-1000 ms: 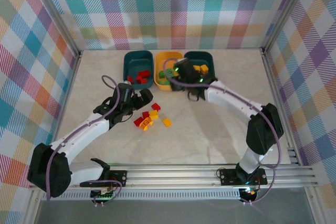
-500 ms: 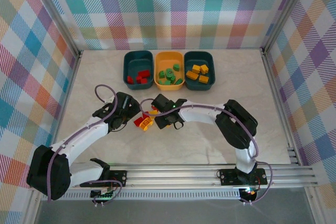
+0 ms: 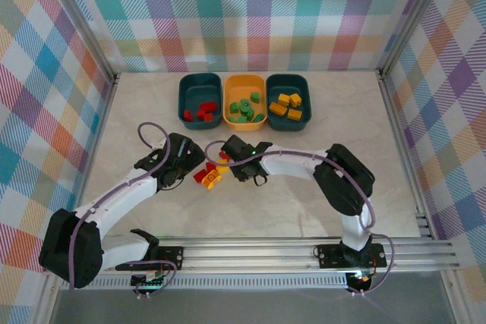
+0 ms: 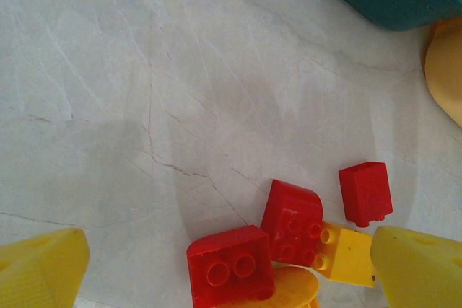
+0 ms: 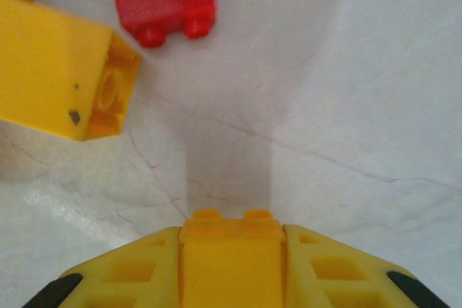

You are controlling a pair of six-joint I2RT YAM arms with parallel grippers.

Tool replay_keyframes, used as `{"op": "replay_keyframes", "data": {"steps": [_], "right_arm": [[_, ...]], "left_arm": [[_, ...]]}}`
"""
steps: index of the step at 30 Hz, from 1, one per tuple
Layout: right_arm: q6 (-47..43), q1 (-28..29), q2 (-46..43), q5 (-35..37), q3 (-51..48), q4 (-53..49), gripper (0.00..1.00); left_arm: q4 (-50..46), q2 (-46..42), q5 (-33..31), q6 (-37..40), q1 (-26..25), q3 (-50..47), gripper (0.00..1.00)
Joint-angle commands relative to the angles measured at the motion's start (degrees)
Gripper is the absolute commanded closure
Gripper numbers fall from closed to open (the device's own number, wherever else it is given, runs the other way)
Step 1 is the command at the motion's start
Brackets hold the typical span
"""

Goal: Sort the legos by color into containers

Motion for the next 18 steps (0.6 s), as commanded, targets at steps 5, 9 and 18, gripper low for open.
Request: {"op": "replay_keyframes", "data": {"steps": [5, 9, 18], "right_arm": [[-2.07, -12.71, -8.44, 0.76, 2.25, 2.38, 0.74], [-0.29, -23.87, -5.42, -2.68, 6.76, 2.51, 0.73], [2.09, -34.36, 12.18, -5.22, 27.07, -5.33, 0.64]], "left_arm": [[1.31, 5.00, 4.31, 4.61, -2.88, 3.52, 0.02], [1.19, 8.10, 4.29, 8.88, -7.04, 5.48, 0.06], [2.55, 11.52, 5.42, 16.56, -10.25, 6.59, 0.06]]}}
